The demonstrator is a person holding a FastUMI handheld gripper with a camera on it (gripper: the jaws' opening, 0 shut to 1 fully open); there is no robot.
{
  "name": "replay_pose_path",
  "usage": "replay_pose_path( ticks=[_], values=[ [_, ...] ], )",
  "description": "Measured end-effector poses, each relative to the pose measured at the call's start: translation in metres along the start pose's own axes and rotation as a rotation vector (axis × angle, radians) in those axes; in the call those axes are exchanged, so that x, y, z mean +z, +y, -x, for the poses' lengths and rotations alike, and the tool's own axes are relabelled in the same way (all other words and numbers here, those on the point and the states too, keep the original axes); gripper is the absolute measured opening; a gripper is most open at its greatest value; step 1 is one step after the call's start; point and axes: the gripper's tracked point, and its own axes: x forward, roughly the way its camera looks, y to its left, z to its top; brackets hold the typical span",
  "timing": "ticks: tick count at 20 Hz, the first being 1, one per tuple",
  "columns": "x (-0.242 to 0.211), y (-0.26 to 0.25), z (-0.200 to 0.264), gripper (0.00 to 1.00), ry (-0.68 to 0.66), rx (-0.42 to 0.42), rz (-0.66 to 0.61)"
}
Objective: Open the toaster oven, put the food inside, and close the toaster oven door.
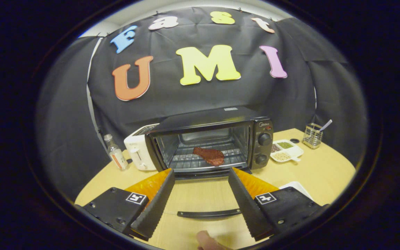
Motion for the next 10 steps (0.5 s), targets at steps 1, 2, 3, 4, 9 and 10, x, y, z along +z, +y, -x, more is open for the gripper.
replay_pose_path(
  ticks=[1, 2, 3, 4, 9, 10],
  values=[
    [-0.007, -0.002, 0.006, 0.99, 0.007, -0.007, 0.02],
    [-0.017, -0.006, 0.01, 0.99, 0.018, -0.018, 0.038],
    [-0.026, -0.009, 0.015, 0.99, 0.031, -0.025, 0.047],
    [-0.034, -0.009, 0.017, 0.99, 0.039, -0.023, 0.053],
    [-0.094, -0.022, 0.02, 0.99, 0.168, -0.041, 0.099],
    [-0.104, -0.026, 0.018, 0.99, 0.188, -0.046, 0.111]
  ],
)
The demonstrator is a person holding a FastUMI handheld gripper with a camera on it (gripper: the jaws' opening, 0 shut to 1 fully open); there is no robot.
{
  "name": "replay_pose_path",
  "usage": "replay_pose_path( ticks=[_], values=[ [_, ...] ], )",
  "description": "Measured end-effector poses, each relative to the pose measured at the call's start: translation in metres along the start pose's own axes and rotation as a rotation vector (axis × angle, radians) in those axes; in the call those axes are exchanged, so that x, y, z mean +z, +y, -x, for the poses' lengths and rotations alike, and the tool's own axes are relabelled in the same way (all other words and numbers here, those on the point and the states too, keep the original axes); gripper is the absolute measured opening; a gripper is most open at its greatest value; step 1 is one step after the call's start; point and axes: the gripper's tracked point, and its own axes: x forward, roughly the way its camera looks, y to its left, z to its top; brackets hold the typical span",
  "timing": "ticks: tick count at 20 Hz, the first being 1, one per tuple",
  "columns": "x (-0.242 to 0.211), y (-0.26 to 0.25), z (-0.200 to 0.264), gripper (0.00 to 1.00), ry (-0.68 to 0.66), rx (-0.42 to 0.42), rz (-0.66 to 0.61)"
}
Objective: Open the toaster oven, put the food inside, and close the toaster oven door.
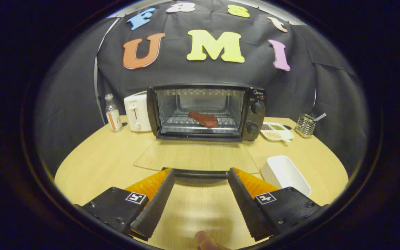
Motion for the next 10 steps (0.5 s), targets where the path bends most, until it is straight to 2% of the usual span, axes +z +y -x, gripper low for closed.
replay_pose_path(
  ticks=[3, 5, 7, 10],
  values=[
    [-0.017, -0.004, -0.012, 0.99, 0.042, -0.002, -0.011],
    [-0.029, -0.013, -0.017, 0.99, 0.104, -0.044, -0.036],
    [-0.032, 0.001, -0.027, 0.99, 0.133, -0.007, -0.055],
    [-0.038, -0.005, -0.04, 0.99, 0.159, -0.034, -0.055]
  ],
)
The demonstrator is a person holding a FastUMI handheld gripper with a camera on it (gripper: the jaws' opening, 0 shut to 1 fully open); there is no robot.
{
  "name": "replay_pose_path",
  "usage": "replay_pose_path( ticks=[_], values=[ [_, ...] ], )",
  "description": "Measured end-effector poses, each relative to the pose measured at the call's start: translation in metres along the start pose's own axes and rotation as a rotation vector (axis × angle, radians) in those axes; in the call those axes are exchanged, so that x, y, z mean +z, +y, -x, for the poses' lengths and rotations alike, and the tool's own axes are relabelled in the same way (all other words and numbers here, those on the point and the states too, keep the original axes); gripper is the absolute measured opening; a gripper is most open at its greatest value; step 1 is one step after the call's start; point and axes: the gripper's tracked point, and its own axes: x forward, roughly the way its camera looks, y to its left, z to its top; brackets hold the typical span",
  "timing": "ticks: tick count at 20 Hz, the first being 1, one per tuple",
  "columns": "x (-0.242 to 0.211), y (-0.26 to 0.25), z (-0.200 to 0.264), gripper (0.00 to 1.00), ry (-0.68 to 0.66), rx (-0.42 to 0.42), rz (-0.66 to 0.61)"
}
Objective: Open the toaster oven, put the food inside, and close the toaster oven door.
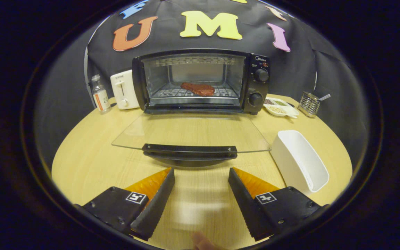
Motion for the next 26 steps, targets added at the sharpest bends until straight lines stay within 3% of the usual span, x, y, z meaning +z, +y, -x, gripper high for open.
replay_pose_path(
  ticks=[4, 14, 26],
  values=[
    [0.002, 0.012, -0.007, 0.98, 0.027, 0.052, -0.012],
    [0.01, 0.023, -0.002, 0.98, 0.069, 0.093, -0.043],
    [0.115, 0.007, 0.004, 0.99, -0.165, 0.01, -0.005]
  ],
)
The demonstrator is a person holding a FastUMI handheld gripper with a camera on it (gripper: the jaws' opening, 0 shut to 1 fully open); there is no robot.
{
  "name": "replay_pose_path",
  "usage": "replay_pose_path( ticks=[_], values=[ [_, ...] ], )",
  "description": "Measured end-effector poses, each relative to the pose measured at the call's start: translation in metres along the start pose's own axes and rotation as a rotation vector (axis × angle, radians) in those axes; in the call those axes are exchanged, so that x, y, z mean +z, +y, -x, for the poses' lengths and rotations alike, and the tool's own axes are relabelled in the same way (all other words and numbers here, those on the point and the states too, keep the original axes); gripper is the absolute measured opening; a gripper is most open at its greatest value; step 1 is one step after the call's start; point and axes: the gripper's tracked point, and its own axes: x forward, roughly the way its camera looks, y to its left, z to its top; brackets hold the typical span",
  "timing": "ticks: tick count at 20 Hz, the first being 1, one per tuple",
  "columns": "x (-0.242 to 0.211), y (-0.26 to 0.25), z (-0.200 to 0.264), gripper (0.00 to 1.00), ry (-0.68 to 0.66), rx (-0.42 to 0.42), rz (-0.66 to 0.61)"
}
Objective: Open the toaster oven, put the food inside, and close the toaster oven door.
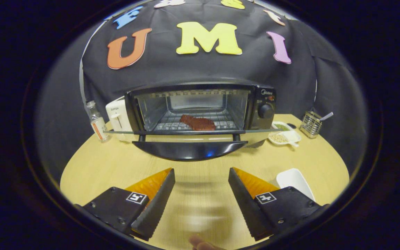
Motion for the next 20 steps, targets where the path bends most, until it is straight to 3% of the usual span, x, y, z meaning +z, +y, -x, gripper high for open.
replay_pose_path(
  ticks=[12, 16, 20],
  values=[
    [0.089, -0.017, -0.019, 0.99, -0.124, -0.059, -0.002],
    [0.119, -0.016, 0.035, 0.99, -0.191, -0.023, -0.039],
    [0.157, -0.016, 0.141, 0.99, -0.326, 0.006, -0.045]
  ],
)
